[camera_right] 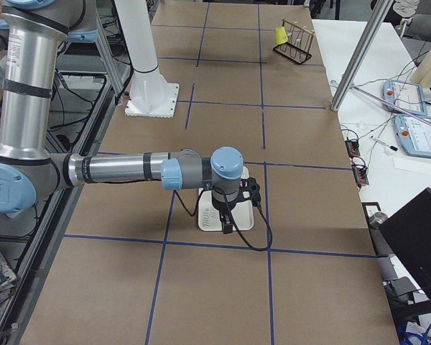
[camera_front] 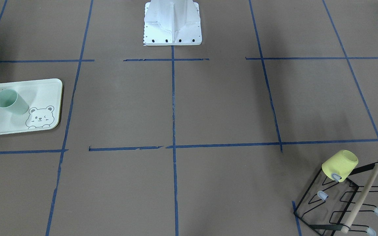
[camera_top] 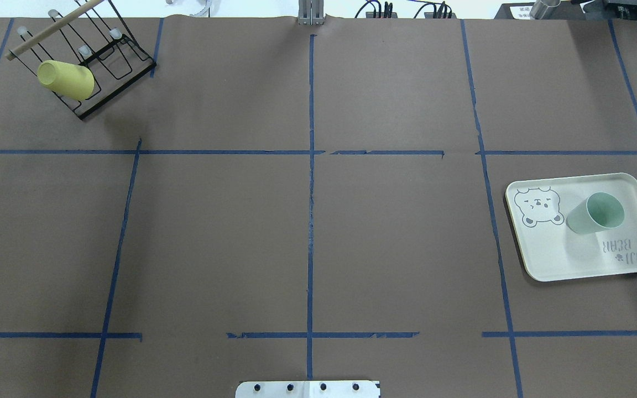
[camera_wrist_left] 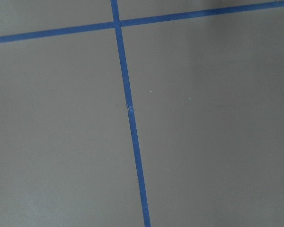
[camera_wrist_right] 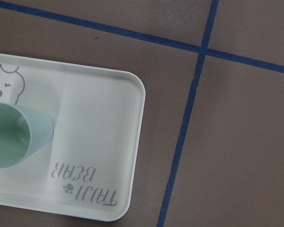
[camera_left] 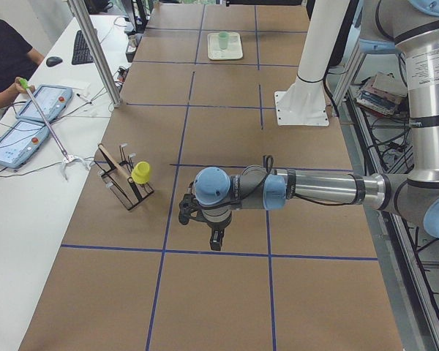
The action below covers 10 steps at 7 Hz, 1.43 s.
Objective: Left arm grabs green cup and hands to right arm on tray
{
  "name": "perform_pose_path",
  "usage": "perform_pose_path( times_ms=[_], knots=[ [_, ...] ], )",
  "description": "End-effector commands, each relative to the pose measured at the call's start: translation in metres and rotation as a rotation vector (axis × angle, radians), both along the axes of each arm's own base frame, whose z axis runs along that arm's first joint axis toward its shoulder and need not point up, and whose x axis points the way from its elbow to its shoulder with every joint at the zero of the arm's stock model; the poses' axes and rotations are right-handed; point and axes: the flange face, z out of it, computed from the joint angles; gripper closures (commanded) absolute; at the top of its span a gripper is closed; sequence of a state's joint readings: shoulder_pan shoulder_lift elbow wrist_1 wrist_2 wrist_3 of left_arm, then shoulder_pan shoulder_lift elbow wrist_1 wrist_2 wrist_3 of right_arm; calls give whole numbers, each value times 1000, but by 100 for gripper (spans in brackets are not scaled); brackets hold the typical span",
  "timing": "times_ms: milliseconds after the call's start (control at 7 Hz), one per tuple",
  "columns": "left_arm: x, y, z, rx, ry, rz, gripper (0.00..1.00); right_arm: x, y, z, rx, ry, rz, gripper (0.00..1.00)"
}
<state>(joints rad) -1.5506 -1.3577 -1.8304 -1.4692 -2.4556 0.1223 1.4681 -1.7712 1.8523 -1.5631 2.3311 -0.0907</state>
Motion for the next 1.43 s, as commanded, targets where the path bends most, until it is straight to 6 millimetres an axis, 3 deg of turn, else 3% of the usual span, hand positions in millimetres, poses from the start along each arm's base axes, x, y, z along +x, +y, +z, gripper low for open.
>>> perform_pose_path(
  times_ms=[0, 857, 1286],
  knots=[
    [0, 3, 3, -39, -2, -25, 0, -1, 1, 0, -2, -9, -1, 0],
    [0, -2, 11, -103, -40, -72, 0, -1, 1, 2, -9, -18, 0, 0],
    [-2, -6, -1, -29, -82, -63, 0, -5, 2, 0, -17, -74, -7, 0]
  ],
)
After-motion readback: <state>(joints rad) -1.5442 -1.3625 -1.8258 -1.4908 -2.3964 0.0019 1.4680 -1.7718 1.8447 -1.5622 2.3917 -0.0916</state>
